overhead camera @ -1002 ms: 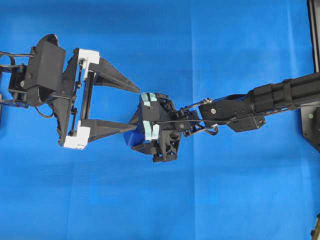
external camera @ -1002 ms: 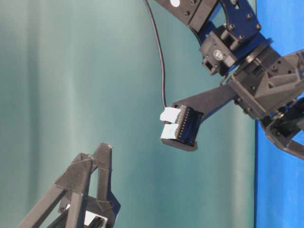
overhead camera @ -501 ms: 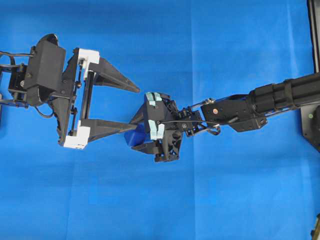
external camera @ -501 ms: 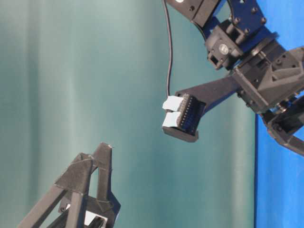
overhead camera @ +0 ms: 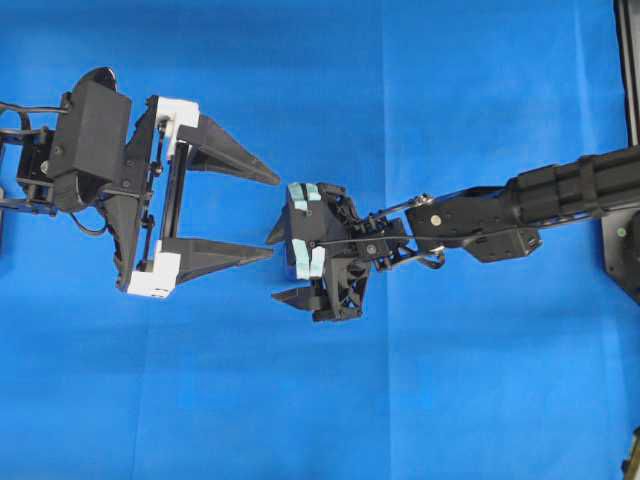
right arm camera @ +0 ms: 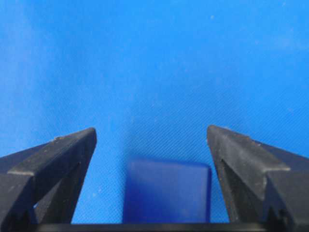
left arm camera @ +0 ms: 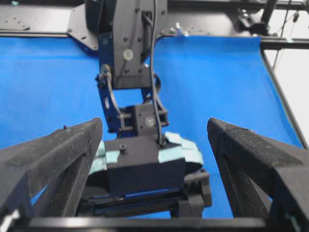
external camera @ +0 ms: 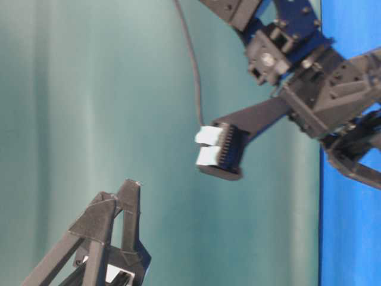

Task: Handover the blue block to the right arm after grasping it with the left arm, then place it in the designated position.
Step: 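Lower the cube onto the table and open the right gripper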

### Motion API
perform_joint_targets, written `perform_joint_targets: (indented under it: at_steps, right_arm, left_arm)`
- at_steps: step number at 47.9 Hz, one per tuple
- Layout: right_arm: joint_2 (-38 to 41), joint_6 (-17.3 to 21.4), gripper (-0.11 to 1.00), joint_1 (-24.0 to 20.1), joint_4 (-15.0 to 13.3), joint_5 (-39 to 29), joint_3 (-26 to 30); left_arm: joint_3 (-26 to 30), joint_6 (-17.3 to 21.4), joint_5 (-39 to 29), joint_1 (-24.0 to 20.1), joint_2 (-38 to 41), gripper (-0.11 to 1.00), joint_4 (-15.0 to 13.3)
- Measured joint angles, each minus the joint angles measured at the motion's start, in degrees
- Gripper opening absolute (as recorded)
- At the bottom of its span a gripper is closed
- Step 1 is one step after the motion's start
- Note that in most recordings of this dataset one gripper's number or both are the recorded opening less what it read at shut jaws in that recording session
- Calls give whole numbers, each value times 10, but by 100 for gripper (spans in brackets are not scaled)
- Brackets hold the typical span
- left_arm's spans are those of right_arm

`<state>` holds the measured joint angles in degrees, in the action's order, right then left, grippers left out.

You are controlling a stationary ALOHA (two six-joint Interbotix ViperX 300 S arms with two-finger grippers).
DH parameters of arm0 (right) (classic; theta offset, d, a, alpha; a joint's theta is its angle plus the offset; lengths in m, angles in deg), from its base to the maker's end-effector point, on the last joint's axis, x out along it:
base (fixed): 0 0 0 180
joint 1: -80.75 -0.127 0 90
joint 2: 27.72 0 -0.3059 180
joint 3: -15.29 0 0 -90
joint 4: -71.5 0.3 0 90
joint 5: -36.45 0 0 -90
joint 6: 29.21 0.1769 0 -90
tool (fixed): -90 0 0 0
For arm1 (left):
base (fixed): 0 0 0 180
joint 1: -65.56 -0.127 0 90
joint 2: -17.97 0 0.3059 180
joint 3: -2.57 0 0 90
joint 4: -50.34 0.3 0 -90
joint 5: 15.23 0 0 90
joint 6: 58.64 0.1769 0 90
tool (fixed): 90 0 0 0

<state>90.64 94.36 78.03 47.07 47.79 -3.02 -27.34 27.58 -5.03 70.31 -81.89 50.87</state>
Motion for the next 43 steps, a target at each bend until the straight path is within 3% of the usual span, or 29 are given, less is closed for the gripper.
perform_joint_targets:
  at_steps: [20, 43]
  right_arm:
    - [-137, -4, 84, -5, -1, -64, -37]
    - [-365, -4, 84, -13, -2, -208, -100]
  left_arm:
    - [0, 0, 0, 0, 0, 93, 0]
    - [0, 0, 0, 0, 0, 93, 0]
